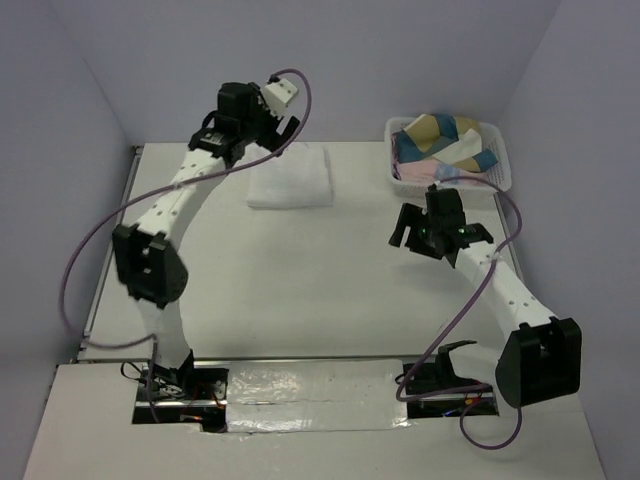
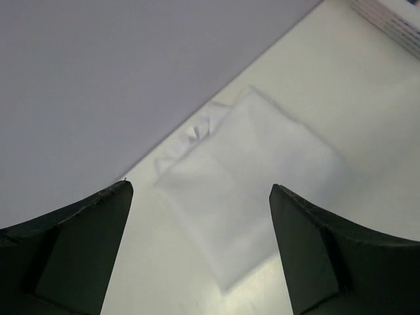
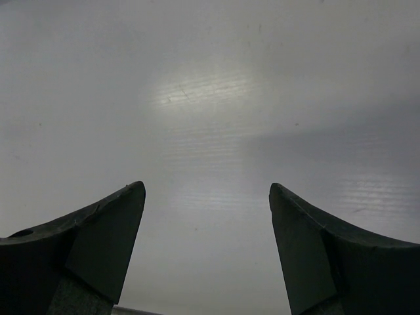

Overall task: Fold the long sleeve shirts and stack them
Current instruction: Neatly place the folded shirt to the corner

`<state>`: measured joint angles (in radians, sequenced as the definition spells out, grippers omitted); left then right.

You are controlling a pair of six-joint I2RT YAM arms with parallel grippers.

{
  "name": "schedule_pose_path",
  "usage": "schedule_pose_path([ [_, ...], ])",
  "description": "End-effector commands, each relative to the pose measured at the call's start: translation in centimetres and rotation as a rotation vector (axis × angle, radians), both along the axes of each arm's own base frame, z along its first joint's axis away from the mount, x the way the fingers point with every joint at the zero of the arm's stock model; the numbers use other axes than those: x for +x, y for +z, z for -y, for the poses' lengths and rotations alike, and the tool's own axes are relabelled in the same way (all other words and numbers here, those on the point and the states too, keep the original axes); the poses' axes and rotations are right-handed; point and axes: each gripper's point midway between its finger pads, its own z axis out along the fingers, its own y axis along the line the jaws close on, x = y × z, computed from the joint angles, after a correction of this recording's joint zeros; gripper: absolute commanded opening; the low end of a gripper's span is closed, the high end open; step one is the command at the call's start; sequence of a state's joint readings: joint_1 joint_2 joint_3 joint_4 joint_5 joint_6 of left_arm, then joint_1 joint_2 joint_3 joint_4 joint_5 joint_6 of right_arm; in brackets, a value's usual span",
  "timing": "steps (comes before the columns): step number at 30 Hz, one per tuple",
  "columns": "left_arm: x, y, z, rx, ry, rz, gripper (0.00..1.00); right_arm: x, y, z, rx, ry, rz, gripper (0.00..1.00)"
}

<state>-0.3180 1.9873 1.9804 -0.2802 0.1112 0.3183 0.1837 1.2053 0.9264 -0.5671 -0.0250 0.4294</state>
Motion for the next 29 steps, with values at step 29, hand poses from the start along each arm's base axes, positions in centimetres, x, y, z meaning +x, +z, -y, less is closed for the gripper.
schedule_pose_path([
  [29,-33.8,-18.0,-19.1,0.226,0.215,-0.25,0.99,-1.1,-0.3,2.5,-0.063,-0.025,0.351,0.8],
])
